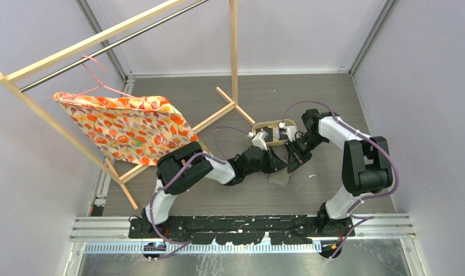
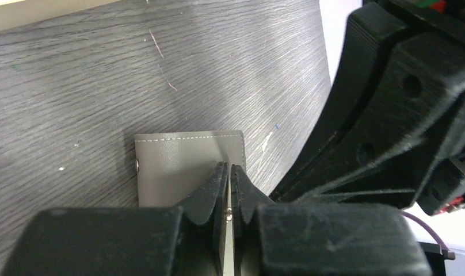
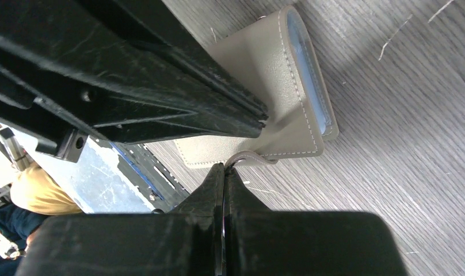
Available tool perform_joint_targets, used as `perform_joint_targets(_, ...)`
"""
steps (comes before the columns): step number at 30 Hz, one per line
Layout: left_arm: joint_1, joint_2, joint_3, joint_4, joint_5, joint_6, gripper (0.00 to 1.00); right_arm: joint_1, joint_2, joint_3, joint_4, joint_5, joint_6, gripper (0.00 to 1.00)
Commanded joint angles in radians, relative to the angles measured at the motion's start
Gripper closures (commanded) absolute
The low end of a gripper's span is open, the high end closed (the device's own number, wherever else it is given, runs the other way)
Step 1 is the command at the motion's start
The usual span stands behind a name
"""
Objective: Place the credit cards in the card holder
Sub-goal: Close the card holder at the center of the board.
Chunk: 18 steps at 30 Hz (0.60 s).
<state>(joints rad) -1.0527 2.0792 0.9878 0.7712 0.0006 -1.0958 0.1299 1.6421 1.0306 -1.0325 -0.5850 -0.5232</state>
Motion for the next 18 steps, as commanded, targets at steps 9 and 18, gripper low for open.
perform_joint_targets(9, -0.006, -0.286, -0.060, -0.179, -0.116, 0.202, 0.83, 0.001, 0.019, 0.052, -0.010, -0.042, 0.001, 0.97)
perform_joint_targets(18, -0.062, -0.421, -0.144, -0.409, -0.165, 0.206, 0.63, 0.002, -0.018, 0.054, 0.047, 0.038, 0.025, 0.98)
